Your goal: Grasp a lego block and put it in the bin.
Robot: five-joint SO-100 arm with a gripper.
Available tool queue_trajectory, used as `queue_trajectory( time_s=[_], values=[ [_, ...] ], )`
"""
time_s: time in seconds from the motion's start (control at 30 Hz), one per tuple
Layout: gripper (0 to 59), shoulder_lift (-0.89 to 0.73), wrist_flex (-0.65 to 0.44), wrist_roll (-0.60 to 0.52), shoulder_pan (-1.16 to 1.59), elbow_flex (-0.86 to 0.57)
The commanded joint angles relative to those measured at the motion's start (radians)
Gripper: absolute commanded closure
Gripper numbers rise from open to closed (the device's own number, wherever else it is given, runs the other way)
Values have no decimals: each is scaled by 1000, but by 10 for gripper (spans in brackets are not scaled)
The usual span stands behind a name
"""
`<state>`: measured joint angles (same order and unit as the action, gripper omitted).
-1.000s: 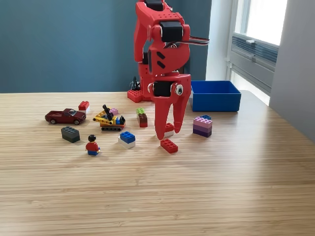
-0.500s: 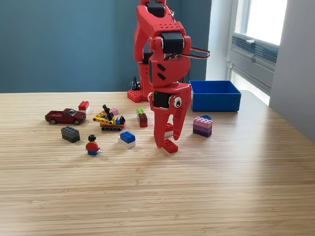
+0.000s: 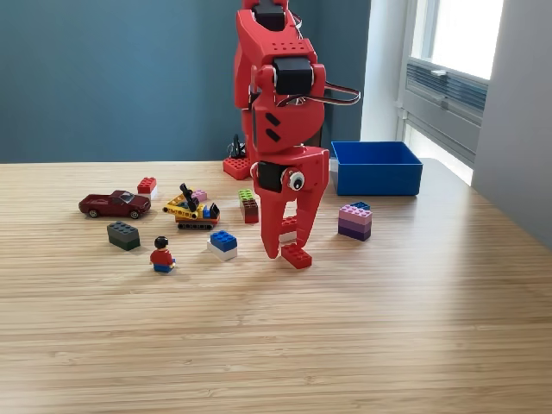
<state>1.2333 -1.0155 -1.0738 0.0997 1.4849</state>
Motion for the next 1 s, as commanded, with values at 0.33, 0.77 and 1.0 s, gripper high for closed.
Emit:
queue_trajectory(
  time_s=[0.33, 0.77, 1.0],
  values=[
    [463, 20, 77, -28, -25, -41],
    [486, 20, 138, -66, -15, 18],
    [538, 20, 135, -75, -17, 28]
  ],
)
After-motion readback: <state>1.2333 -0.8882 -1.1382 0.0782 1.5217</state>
